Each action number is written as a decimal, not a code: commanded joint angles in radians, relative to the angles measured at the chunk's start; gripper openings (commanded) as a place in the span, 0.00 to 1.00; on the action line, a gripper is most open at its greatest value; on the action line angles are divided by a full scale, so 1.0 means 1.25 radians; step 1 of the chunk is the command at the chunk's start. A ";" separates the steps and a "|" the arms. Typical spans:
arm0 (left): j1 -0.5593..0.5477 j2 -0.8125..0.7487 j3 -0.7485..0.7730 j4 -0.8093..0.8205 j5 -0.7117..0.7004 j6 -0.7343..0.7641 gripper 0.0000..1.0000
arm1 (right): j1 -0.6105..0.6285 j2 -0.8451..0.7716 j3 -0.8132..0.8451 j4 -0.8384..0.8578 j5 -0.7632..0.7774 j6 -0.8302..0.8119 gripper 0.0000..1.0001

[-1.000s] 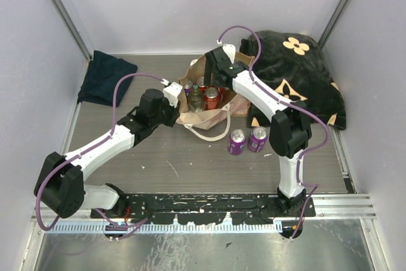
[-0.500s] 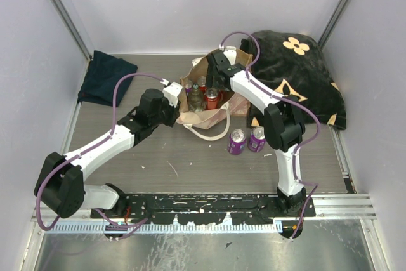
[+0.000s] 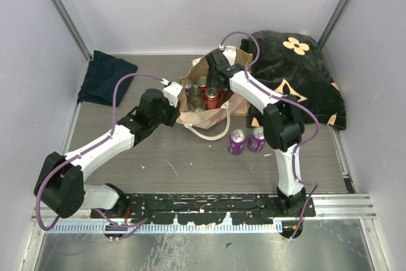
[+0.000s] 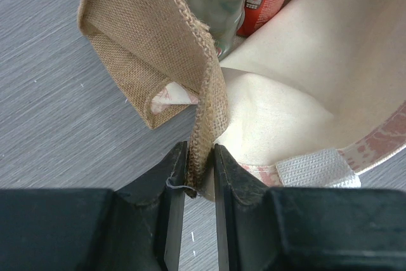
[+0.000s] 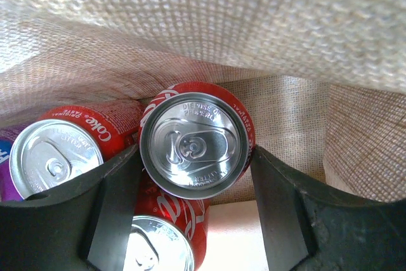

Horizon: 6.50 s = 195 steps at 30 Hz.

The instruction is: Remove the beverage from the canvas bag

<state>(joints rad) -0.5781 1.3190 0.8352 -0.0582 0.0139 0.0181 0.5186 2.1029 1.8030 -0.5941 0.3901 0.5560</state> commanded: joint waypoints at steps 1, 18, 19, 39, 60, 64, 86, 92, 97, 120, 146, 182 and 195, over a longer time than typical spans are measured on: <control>0.001 0.014 -0.017 -0.027 -0.004 0.014 0.29 | -0.009 0.036 0.002 0.010 -0.025 0.010 0.04; 0.001 0.002 -0.017 -0.022 -0.011 0.014 0.29 | 0.007 -0.263 -0.063 0.236 0.068 -0.193 0.01; 0.000 0.002 -0.016 -0.022 -0.011 0.014 0.29 | 0.009 -0.279 -0.072 0.251 0.067 -0.199 0.01; -0.001 0.009 -0.009 -0.021 -0.003 0.008 0.30 | 0.359 -0.685 -0.362 0.288 0.112 -0.398 0.01; -0.001 0.000 -0.016 -0.025 -0.009 0.004 0.30 | 0.450 -0.750 -0.706 0.218 0.022 -0.179 0.01; -0.001 0.003 -0.015 -0.025 -0.009 0.004 0.30 | 0.450 -0.739 -0.739 0.264 0.019 -0.185 0.01; -0.008 0.008 -0.019 -0.022 -0.011 0.008 0.32 | 0.449 -0.659 -0.843 0.471 0.103 -0.154 0.01; -0.009 0.004 -0.018 -0.026 -0.016 0.012 0.33 | 0.449 -0.658 -0.841 0.447 0.094 -0.142 0.41; -0.009 0.002 -0.018 -0.029 -0.017 0.016 0.33 | 0.449 -0.680 -0.804 0.333 0.086 -0.134 0.99; -0.009 0.009 -0.022 -0.016 -0.008 0.012 0.34 | 0.157 -0.431 -0.230 0.134 -0.040 -0.289 1.00; -0.009 0.005 -0.017 -0.025 -0.024 0.029 0.34 | 0.061 -0.148 -0.231 0.168 -0.161 -0.318 1.00; -0.009 0.003 -0.017 -0.023 -0.029 0.037 0.34 | 0.138 -0.593 -0.304 0.371 0.054 -0.385 0.01; -0.008 0.009 -0.022 -0.015 -0.040 0.030 0.35 | 0.541 -0.862 -0.521 -0.032 0.524 -0.085 0.01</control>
<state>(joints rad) -0.5880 1.3193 0.8349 -0.0631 -0.0036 0.0483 1.1042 1.1191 1.1885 -0.3946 0.8242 0.1696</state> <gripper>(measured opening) 0.346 0.707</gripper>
